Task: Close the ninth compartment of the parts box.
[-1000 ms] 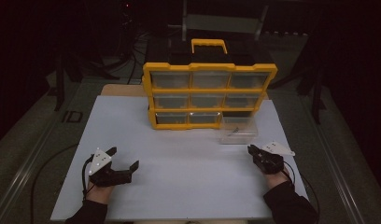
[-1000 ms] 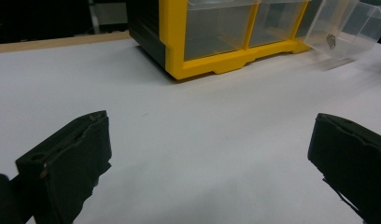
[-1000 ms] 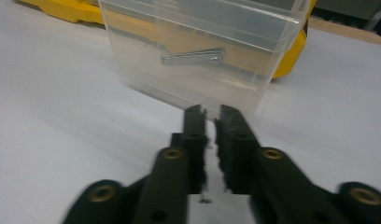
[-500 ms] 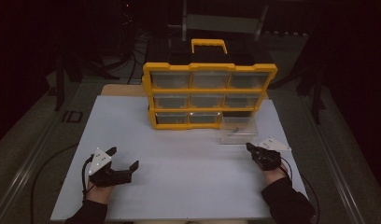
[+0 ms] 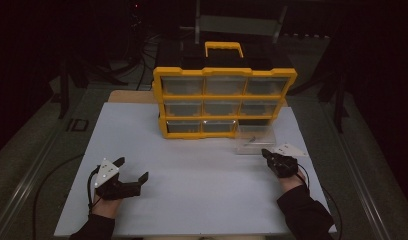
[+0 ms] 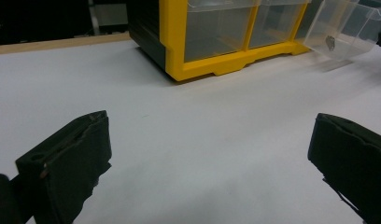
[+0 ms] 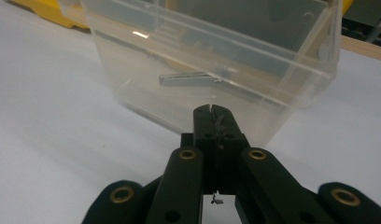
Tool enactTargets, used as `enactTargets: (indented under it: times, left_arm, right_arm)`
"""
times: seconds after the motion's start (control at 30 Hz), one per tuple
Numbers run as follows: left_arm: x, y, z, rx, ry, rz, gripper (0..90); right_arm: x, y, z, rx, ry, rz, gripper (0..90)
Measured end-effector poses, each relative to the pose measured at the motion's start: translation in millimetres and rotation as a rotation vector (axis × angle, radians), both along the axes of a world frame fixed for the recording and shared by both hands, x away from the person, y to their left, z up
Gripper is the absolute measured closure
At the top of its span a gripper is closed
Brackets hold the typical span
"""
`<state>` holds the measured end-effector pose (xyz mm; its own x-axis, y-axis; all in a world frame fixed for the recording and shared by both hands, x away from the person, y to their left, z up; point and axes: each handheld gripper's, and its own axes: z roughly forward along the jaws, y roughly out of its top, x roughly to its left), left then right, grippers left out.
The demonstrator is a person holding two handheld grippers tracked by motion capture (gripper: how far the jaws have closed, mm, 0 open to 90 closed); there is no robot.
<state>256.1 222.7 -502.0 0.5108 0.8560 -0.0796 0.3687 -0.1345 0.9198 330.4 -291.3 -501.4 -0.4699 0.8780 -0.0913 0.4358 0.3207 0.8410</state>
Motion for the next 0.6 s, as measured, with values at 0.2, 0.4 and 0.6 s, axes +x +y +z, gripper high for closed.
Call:
enactTargets:
  times: [0.2, 0.4, 0.6]
  left_arm:
    - [0.2, -0.2, -0.2, 0.001, 0.001, -0.001, 0.1]
    - [0.2, 0.0, -0.2, 0.001, 0.002, -0.001, 0.1]
    - [0.4, 0.1, -0.4, 0.001, 0.005, -0.002, 0.2]
  right_arm:
    - [3.3, 2.0, -0.8, -0.001, 0.006, 0.003, 90.0]
    - [7.8, 0.9, -0.8, 0.012, 0.012, -0.004, 90.0]
    - [10.9, 3.1, -0.9, 0.007, 0.011, -0.002, 90.0]
